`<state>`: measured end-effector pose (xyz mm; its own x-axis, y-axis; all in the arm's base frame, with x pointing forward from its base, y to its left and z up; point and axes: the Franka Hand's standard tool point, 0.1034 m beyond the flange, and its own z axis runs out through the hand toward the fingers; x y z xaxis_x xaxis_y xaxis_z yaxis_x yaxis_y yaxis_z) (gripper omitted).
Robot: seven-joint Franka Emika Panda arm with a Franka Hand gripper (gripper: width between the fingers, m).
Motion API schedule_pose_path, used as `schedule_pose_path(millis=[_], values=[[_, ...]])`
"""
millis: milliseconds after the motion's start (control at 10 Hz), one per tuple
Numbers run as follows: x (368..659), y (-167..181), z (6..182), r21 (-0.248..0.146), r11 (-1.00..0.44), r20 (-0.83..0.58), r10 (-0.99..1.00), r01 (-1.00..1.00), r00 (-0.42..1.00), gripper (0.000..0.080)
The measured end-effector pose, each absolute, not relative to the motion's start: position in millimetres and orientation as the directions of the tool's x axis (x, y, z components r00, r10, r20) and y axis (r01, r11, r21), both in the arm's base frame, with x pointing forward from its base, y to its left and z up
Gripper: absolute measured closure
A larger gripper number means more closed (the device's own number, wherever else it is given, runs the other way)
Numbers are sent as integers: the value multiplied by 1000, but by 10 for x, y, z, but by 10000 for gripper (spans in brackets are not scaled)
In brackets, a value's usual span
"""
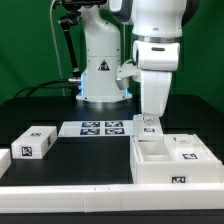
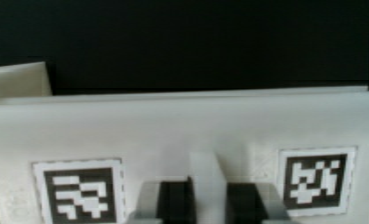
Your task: Assemble cabinet
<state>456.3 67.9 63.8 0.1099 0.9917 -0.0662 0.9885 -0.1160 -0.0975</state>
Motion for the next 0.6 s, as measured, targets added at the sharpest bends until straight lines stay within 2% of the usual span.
schedule_pose_path(millis=[600], values=[[4606, 653, 627, -98, -102, -63, 993, 990, 96, 731]])
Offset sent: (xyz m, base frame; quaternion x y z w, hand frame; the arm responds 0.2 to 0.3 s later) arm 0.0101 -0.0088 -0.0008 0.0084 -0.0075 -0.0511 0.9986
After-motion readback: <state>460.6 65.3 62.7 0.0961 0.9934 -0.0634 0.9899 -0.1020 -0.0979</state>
